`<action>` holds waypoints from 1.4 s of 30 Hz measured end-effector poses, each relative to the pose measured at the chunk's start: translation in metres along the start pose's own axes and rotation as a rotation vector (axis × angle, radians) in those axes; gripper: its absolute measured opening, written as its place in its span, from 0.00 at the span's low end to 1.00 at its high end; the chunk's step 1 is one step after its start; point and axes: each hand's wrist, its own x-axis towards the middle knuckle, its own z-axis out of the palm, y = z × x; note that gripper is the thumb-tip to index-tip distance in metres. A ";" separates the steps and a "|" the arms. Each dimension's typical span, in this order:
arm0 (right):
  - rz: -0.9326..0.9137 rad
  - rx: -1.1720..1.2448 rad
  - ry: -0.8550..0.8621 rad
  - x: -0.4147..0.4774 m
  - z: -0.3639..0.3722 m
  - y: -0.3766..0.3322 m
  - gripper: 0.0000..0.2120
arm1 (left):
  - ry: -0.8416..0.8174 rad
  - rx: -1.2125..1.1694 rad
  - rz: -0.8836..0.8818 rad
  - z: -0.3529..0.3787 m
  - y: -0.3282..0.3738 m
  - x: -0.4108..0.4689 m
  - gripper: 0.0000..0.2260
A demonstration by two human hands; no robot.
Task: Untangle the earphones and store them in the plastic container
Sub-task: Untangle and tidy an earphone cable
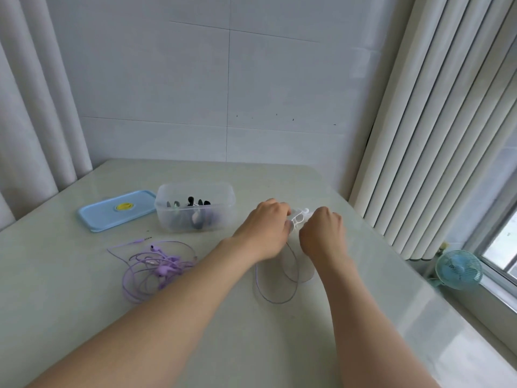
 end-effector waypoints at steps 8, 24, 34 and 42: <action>0.017 0.329 0.255 0.008 0.001 -0.003 0.08 | 0.001 0.055 -0.119 0.021 0.020 0.025 0.04; -0.410 0.821 0.063 -0.029 -0.001 -0.063 0.07 | 0.037 -0.922 -0.327 -0.051 -0.011 -0.029 0.20; -0.351 0.933 -0.058 -0.053 0.007 -0.080 0.04 | 0.050 -1.466 -0.354 -0.061 -0.041 -0.068 0.20; -0.389 0.967 -0.204 -0.050 -0.004 -0.079 0.12 | 0.172 -1.462 -0.388 -0.068 -0.050 -0.073 0.14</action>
